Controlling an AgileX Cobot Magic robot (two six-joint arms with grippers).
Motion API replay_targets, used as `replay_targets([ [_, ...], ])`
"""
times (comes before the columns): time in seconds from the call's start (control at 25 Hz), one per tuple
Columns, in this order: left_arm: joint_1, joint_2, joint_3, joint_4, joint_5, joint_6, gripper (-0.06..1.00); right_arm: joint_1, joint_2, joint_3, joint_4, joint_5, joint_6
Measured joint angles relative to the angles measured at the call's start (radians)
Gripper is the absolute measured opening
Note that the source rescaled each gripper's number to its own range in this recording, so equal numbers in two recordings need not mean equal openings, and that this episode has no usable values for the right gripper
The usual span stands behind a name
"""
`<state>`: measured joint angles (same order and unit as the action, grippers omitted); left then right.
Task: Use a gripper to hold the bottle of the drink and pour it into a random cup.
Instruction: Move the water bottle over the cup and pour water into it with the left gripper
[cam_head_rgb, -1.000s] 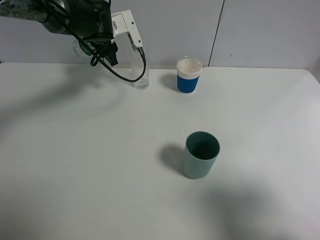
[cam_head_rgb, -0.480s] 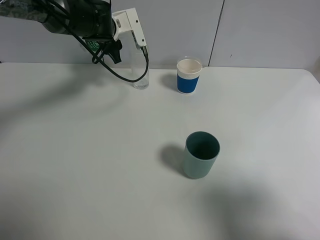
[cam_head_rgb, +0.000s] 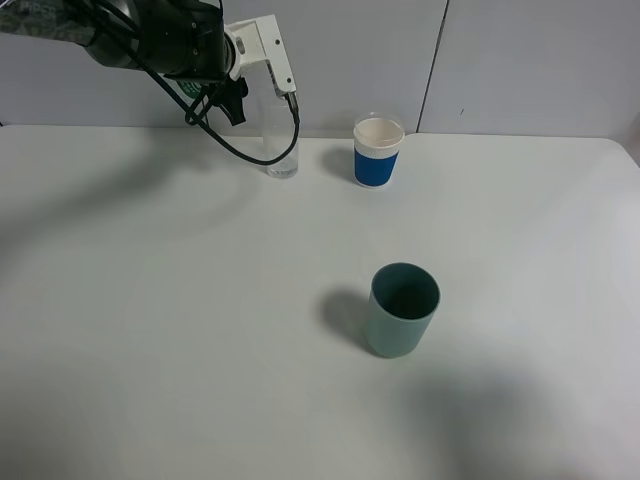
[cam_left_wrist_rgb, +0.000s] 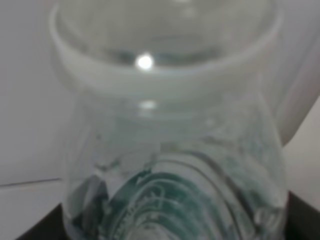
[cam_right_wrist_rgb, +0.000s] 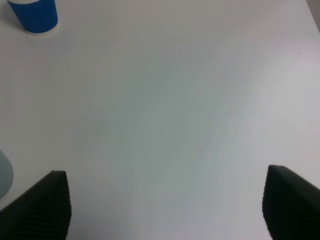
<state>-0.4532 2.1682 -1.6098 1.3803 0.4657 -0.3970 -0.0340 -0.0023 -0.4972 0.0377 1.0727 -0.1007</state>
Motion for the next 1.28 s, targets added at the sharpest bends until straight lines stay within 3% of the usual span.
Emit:
replay_targets([
  [0.56,0.002,0.001,0.025,0.014,0.018,-0.001,0.03,0.0,0.0,0.0,0.0,0.0,0.0],
  [1.28,0.015,-0.044,0.088,0.059,0.039,-0.083,0.03,0.0,0.0,0.0,0.0,0.0,0.0],
])
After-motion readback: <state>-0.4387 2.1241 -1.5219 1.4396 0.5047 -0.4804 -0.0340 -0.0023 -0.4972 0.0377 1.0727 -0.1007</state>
